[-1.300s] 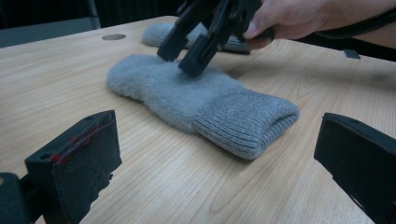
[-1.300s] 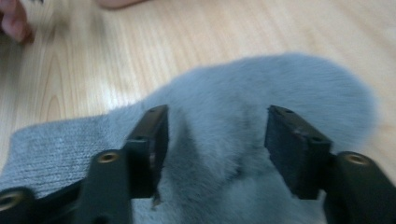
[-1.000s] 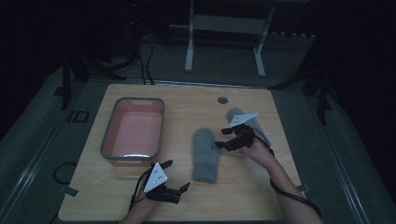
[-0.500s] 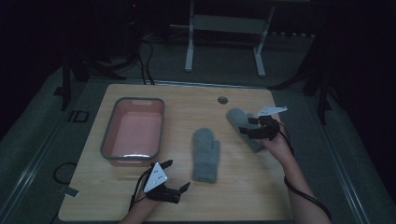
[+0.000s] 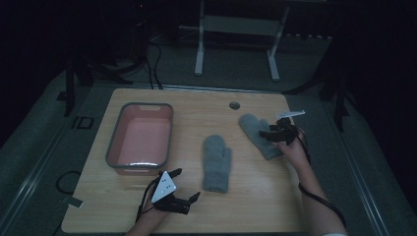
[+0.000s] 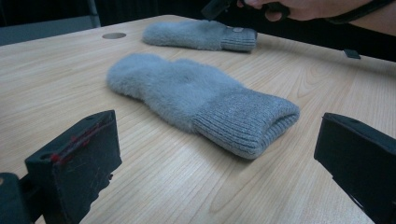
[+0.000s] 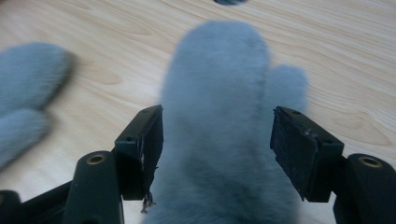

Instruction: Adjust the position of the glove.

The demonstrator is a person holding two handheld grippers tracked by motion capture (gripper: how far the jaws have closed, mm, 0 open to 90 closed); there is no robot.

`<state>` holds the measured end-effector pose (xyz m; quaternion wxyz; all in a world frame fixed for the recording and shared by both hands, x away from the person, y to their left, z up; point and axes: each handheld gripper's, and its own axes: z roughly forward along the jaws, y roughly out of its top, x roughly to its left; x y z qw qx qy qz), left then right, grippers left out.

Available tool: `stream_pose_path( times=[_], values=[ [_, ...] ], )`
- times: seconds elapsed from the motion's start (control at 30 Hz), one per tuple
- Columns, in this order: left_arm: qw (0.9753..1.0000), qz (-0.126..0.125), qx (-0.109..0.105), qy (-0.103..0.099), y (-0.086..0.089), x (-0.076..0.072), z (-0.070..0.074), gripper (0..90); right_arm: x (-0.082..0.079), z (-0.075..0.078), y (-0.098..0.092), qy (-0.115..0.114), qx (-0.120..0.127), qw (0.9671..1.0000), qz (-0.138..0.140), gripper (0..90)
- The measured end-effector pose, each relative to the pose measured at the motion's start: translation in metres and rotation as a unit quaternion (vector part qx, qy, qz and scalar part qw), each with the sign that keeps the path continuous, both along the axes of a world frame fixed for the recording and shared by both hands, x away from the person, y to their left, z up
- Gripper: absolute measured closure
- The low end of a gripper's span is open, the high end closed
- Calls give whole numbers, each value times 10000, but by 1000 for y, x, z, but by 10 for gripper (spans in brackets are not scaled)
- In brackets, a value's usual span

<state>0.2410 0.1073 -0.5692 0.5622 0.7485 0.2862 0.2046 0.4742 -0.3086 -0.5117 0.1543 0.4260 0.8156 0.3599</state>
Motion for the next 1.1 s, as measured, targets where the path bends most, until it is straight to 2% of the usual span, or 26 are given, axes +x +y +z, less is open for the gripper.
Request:
stream_pose_path(
  times=[0.13,0.27,0.43,0.47,0.57,0.67,0.73,0.87,1.03,1.1],
  values=[
    [10000,-4,-8,7,0,0,0,7,5,-7,1,-69,-135,9999,8,385],
    [10000,-12,-7,6,0,0,0,7,7,-14,7,-149,-231,9995,182,424],
    [10000,-21,-14,10,0,0,0,7,7,-27,11,-114,-303,9990,296,430],
    [10000,-21,-15,11,1,0,0,7,7,-30,11,-89,-347,9989,293,432],
    [10000,-20,-10,9,0,0,0,7,3,-35,14,-211,-519,9977,380,478],
    [10000,-19,3,25,0,0,0,7,0,-39,15,-336,-408,9978,388,582],
    [10000,-13,3,29,0,0,0,7,-2,-39,15,-369,-356,9982,300,633],
    [10000,-13,3,21,0,0,0,7,-6,-39,14,-338,-172,9992,107,726],
    [10000,-14,-13,17,0,0,0,7,-15,-37,14,-339,44,9993,-162,782],
    [10000,-16,-10,15,0,0,0,7,-20,-35,13,-393,22,9988,-300,787]
  ],
)
